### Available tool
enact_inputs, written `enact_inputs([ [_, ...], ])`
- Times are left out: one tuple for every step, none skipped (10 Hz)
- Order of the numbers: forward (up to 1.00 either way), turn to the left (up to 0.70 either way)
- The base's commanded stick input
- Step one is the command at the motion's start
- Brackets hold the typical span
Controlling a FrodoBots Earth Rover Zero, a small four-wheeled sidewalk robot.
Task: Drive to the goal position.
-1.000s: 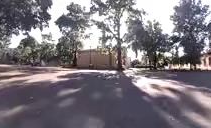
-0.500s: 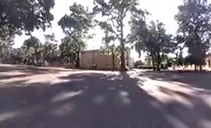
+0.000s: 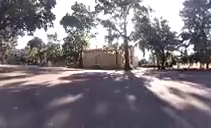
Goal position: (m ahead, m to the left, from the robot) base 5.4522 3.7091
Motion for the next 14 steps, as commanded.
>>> enact_inputs([
  [0.7,0.14],
  [0.7,0.14],
  [0.7,0.14],
  [0.7,0.14],
  [0.7,0.14],
  [0.7,0.14],
  [0.7,0.14],
  [0.7,0.14],
  [0.7,0.14],
  [0.7,0.14],
  [0.7,0.14],
  [0.7,0.14],
  [0.7,0.14],
  [0.7,0.14],
])
